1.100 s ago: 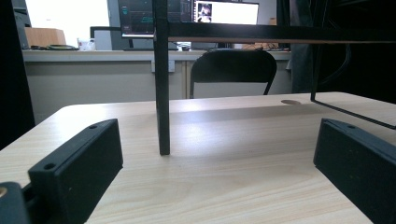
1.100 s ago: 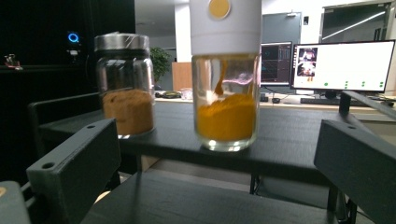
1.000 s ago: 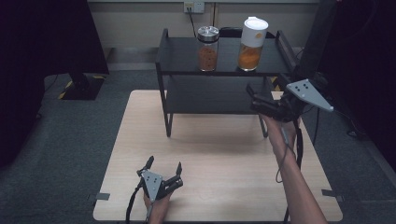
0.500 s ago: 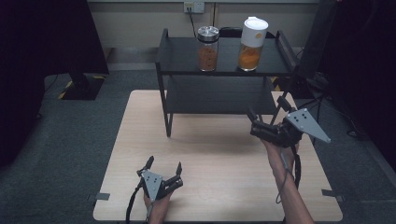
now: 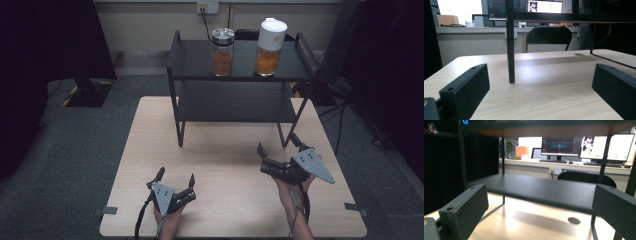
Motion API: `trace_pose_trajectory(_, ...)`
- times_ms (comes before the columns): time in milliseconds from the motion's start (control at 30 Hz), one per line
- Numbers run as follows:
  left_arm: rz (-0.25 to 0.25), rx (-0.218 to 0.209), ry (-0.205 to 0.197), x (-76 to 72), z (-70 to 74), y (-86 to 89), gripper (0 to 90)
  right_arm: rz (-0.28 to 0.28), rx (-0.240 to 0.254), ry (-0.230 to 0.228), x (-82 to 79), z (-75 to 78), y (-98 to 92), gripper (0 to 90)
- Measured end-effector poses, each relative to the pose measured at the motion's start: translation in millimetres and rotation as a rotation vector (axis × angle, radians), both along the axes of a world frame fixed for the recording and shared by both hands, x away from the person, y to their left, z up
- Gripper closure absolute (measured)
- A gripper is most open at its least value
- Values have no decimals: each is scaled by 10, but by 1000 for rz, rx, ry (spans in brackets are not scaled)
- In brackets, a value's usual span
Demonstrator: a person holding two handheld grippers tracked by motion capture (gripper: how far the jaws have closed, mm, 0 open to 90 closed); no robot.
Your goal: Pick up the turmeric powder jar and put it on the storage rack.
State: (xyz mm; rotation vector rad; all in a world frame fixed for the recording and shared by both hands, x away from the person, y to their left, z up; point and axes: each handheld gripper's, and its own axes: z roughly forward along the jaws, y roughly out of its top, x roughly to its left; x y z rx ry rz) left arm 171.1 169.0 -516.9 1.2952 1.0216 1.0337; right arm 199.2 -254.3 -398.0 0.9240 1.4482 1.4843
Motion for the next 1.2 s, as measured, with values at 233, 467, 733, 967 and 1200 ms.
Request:
trace_pose_trajectory(233, 1, 0, 0, 0, 0, -2, 7, -1, -23, 38, -71, -308, 4, 0)
trace_pose_trajectory(467, 3, 0, 0, -1, 0, -5, 7, -26, 8, 56, -111, -641, -38, 0)
trace_pose_trajectory(733, 10, 0, 0, -4, 1, -18, 7, -74, 16, 55, -183, -922, -33, 0)
trace_pose_trajectory(967, 8, 0, 1, -4, 1, -14, 7, -95, 18, 65, -228, -1049, -25, 0)
trace_pose_trajectory(1200, 5, 0, 0, -3, 1, -11, 7, -115, 6, 73, -237, -1112, 12, 0)
